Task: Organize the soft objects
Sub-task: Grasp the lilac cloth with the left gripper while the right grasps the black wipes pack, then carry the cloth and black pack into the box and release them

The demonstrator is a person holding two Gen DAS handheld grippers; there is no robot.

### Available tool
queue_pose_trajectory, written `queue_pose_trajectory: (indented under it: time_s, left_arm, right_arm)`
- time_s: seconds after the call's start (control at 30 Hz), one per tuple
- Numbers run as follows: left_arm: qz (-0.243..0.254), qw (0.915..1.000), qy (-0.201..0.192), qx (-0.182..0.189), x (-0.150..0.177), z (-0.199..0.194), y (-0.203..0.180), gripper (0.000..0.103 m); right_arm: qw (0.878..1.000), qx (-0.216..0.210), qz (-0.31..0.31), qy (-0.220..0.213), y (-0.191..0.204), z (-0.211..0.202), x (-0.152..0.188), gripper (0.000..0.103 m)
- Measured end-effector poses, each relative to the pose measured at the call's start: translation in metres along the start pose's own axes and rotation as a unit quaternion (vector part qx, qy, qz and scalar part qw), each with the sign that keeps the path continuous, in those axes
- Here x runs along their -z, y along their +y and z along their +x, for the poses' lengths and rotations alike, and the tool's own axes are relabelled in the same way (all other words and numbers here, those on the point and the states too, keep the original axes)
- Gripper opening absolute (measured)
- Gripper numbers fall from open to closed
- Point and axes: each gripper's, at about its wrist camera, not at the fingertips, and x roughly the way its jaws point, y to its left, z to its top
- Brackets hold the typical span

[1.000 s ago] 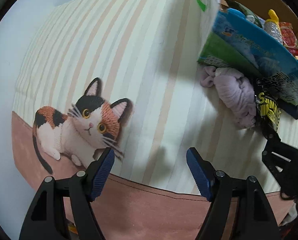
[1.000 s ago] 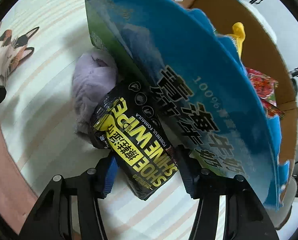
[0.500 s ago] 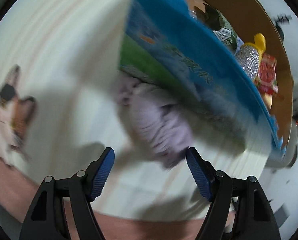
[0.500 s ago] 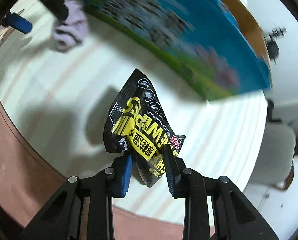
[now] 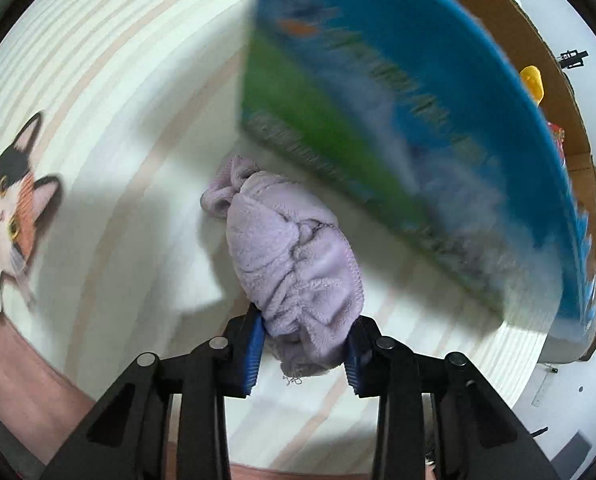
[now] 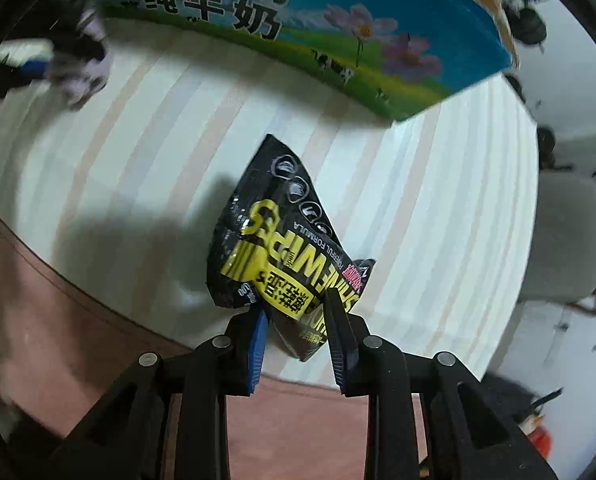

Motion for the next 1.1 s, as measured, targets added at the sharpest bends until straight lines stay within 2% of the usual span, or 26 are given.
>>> queue_pose_trajectory:
  time_s: [0.1, 0.2, 0.27, 0.33, 0.37, 0.4, 0.5, 0.53, 0.63, 0.77, 0.9, 0.97, 1.0, 1.07, 1.1]
  left_arm:
    - [0.004, 0.9998, 0.016, -0.005, 0.013, -0.008, 0.025, 0.03]
    - [0.018, 0.9991, 0.033, -0.017, 0.029, -0.016, 0.045, 0.03]
    - [0.03, 0.9981, 0.051, -0.015, 0.037, -0.019, 0.054, 0.034]
    - [0.022, 0.9962, 0.084, -0.002, 0.041, -0.021, 0.067, 0.035]
    - [0.014, 0.9947, 0.101, 0.013, 0.043, -0.023, 0.074, 0.036]
    - [0.005, 0.9926, 0.115, 0.038, 0.044, -0.025, 0.08, 0.036]
    - [-0.017, 0.9875, 0.132, 0.083, 0.05, -0.038, 0.097, 0.037]
    - [-0.021, 0.9877, 0.13, 0.084, 0.053, -0.044, 0.1, 0.041]
    - [-0.025, 0.989, 0.121, 0.082, 0.053, -0.059, 0.111, 0.055]
    - [-0.034, 0.9883, 0.125, 0.081, 0.058, -0.063, 0.103, 0.056]
    - [-0.021, 0.9923, 0.119, 0.03, 0.044, -0.043, 0.068, 0.056]
    - [-0.015, 0.9925, 0.121, 0.01, 0.041, -0.035, 0.066, 0.056]
    - [-0.008, 0.9926, 0.121, -0.007, 0.039, -0.031, 0.064, 0.056]
    - [0.004, 0.9924, 0.12, -0.028, 0.037, -0.025, 0.059, 0.056]
    - [0.015, 0.9921, 0.117, -0.042, 0.035, -0.024, 0.054, 0.056]
  right_arm:
    - [0.998, -0.038, 0.034, 0.025, -0.01, 0.006, 0.0, 0.029]
    - [0.992, -0.094, 0.059, 0.055, -0.017, 0.009, 0.001, 0.03]
    - [0.983, -0.153, 0.066, 0.073, -0.023, 0.01, -0.002, 0.031]
    - [0.981, -0.173, 0.047, 0.072, -0.029, 0.005, -0.007, 0.046]
    - [0.983, -0.169, 0.031, 0.062, -0.032, 0.001, -0.011, 0.064]
    - [0.987, -0.154, 0.012, 0.051, -0.034, -0.005, -0.014, 0.078]
    - [0.991, -0.108, -0.073, 0.024, -0.024, -0.015, -0.024, 0.081]
    - [0.99, -0.088, -0.108, 0.03, -0.019, -0.011, -0.028, 0.081]
    - [0.98, -0.081, -0.175, 0.055, 0.0, 0.002, -0.036, 0.081]
    - [0.967, -0.074, -0.229, 0.08, 0.022, 0.02, -0.038, 0.081]
    - [0.97, -0.099, -0.207, 0.085, 0.023, 0.029, -0.037, 0.081]
    - [0.977, -0.109, -0.155, 0.098, 0.016, 0.038, -0.034, 0.079]
    - [0.979, -0.116, -0.126, 0.107, 0.008, 0.043, -0.033, 0.069]
    - [0.98, -0.145, -0.061, 0.122, -0.009, 0.051, -0.032, 0.069]
    - [0.977, -0.167, -0.007, 0.134, -0.02, 0.055, -0.028, 0.069]
